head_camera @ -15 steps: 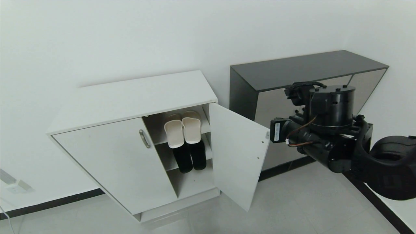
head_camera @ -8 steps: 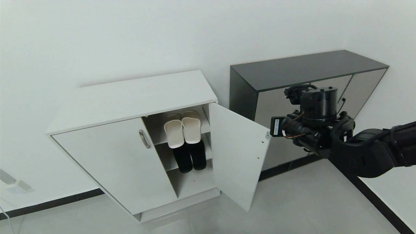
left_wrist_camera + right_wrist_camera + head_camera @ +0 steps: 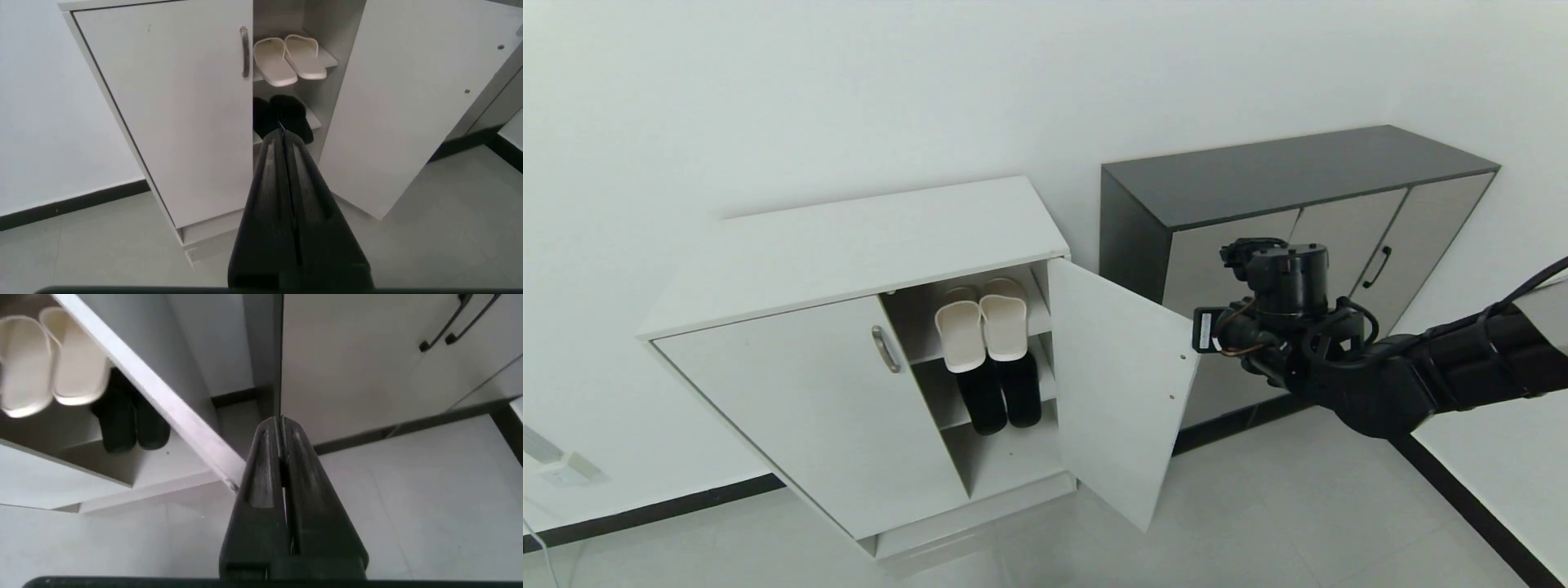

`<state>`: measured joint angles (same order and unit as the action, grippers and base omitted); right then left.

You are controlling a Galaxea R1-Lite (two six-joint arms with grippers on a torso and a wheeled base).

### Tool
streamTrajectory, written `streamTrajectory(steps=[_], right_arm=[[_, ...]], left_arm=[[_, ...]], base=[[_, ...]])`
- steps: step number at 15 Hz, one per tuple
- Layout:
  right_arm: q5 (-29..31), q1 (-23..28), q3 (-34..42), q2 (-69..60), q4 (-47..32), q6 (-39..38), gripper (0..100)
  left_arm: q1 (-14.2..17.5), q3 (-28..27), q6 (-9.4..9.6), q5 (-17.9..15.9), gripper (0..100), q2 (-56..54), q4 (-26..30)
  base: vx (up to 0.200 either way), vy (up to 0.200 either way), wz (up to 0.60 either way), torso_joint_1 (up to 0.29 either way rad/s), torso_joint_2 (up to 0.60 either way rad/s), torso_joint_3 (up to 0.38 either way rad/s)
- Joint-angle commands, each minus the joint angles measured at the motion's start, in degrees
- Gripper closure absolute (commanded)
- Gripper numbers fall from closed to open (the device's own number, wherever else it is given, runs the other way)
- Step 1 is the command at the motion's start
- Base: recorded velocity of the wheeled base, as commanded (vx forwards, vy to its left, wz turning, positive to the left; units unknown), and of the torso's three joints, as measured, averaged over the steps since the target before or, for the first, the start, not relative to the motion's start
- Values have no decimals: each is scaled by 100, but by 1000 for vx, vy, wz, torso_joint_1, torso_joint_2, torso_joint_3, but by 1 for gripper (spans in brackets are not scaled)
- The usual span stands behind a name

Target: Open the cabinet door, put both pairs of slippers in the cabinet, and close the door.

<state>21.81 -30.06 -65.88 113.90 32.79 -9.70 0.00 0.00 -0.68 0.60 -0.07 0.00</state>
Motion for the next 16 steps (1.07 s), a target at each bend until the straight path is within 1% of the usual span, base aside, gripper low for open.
streamTrajectory(steps=[1, 9, 12, 16], right_arm=[[-1, 9, 5, 106, -1, 4, 100], [-10, -26, 14, 54, 8, -14, 100], [-10, -298, 198, -166, -1, -14, 100], [-10, -958, 550, -509, -19, -14, 100]], left_arm=[[0, 0, -2, 2, 100, 7, 0], [0, 0, -2, 2, 100, 7, 0], [0, 0, 7, 2, 100, 7, 0], [0, 0, -2, 2, 100, 7, 0]], base=[[0, 0, 0, 0, 0, 0], [0, 0, 0, 0, 0, 0], [0, 0, 0, 0, 0, 0], [0, 0, 0, 0, 0, 0]])
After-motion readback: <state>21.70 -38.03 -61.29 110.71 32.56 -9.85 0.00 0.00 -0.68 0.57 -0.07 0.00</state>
